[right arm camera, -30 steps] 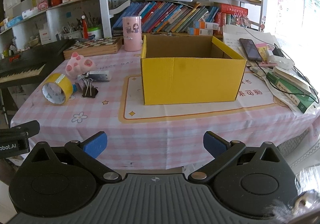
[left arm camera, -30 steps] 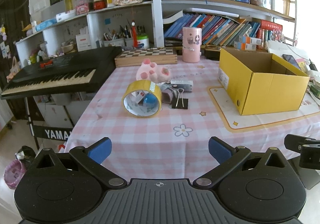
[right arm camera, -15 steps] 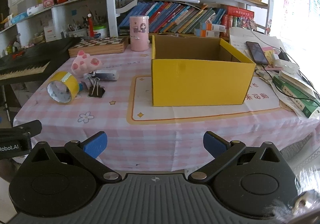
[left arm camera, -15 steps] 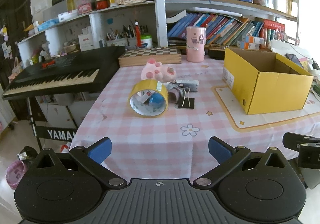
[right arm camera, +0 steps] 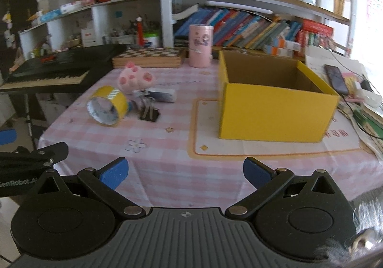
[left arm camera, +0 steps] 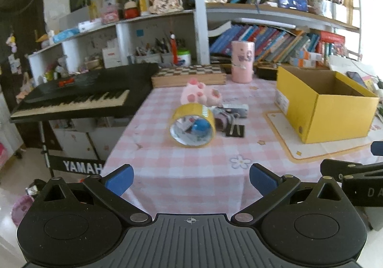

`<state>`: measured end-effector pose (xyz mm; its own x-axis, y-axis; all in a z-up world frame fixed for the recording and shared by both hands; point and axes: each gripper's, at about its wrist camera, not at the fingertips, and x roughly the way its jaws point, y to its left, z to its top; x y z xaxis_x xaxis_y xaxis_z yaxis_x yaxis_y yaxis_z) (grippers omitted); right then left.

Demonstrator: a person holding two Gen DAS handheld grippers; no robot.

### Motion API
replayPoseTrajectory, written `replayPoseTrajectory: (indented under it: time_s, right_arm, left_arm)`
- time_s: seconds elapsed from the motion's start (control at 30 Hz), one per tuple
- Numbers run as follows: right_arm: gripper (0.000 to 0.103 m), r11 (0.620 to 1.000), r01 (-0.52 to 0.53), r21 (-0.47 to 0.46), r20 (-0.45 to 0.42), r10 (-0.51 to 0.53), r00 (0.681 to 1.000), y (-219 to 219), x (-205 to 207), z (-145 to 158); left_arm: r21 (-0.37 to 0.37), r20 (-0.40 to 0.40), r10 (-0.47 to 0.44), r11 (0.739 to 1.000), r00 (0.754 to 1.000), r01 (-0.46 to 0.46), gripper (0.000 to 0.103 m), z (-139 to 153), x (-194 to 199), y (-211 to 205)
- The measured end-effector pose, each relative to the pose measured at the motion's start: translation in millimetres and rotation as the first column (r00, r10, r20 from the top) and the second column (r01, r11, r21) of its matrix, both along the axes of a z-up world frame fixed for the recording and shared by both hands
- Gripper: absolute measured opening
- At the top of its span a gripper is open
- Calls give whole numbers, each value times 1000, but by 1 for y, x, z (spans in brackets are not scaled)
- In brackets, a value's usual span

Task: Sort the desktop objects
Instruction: 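Move the left tool to the yellow tape roll while the right tool approaches the black binder clip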

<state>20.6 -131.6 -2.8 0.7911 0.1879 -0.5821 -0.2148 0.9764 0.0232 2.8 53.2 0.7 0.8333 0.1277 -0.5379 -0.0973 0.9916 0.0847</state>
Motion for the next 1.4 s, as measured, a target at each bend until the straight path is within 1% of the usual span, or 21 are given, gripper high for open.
replayPoseTrajectory:
  time_s: [0.27,0.4,0.53,0.6,0.67,0.77,1.03,1.1,1.17,1.23,1.33,1.4]
  right_arm:
    - [103,999,-53,2,-13,53,998,13,5,-1]
    - [103,998,-68,11,-27,68,997,17,13,-3]
    - [101,996,-91,10,-38,91,995,21,23,-5]
    - [98,995,-104,8,-41,104,994,24,28,-5]
    - [90,992,-124,5,-42,125,991,26,35,-6]
    - [83,989,-146,-10,-45,145,988,30,45,-8]
    - [83,982,-187,-25,-57,185,981,32,87,-11]
    - [81,978,-207,-21,-57,205,977,33,97,-12]
    - [76,972,-235,-27,-53,233,971,35,107,-12]
    - [72,963,-266,-46,-55,263,963,38,116,-13]
    - [72,947,-310,-79,-78,304,949,43,129,-17]
    - [72,937,-338,-86,-101,329,939,45,137,-21]
  left_arm:
    - [-10,-22,5,1000,1000,-6,103,-3,3,6]
    - [-32,-22,18,999,1000,-19,103,-4,7,12]
    - [-17,-32,36,999,999,-36,103,-7,15,13]
    - [-22,-36,46,999,998,-46,103,-8,20,15]
    - [-32,-38,53,998,998,-54,103,-9,25,17]
    - [-37,-44,62,997,997,-64,103,-12,35,17]
    - [-40,-68,93,995,993,-96,103,-17,71,17]
    - [-47,-74,105,993,992,-109,103,-17,80,18]
    - [-53,-85,117,991,989,-122,103,-18,89,19]
    - [-57,-104,133,989,986,-139,103,-20,99,19]
    - [-56,-117,153,986,981,-160,103,-21,112,20]
    - [-82,-113,151,984,982,-161,103,-20,121,22]
